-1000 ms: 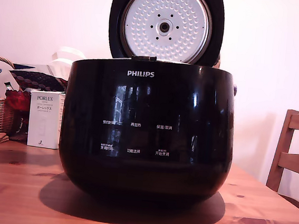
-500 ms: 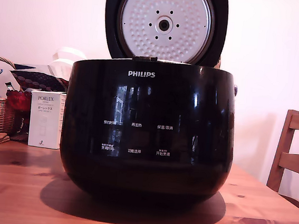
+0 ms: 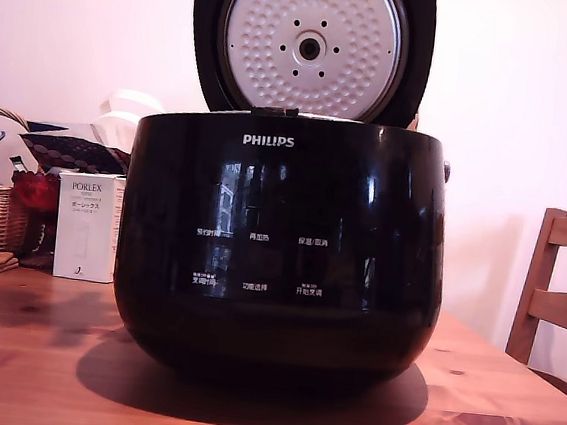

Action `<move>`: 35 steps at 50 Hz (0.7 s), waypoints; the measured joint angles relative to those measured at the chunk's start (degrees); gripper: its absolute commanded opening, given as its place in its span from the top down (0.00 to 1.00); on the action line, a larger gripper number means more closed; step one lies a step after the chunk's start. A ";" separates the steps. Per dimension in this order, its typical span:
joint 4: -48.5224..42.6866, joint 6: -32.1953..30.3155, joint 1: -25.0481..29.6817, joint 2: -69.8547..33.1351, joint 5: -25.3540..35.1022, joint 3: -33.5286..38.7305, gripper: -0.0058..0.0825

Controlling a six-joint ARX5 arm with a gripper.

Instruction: Close the rice cooker by pressing the lid down with medium force

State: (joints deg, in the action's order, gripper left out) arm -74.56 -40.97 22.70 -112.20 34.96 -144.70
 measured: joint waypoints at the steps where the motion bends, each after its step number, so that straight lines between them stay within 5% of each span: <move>1: -0.28 0.00 0.00 0.04 0.00 -0.15 0.96; 35: -2.78 1.62 2.36 -0.02 -0.15 -0.15 0.96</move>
State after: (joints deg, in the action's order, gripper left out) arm -77.34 -39.35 25.06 -112.22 34.81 -144.86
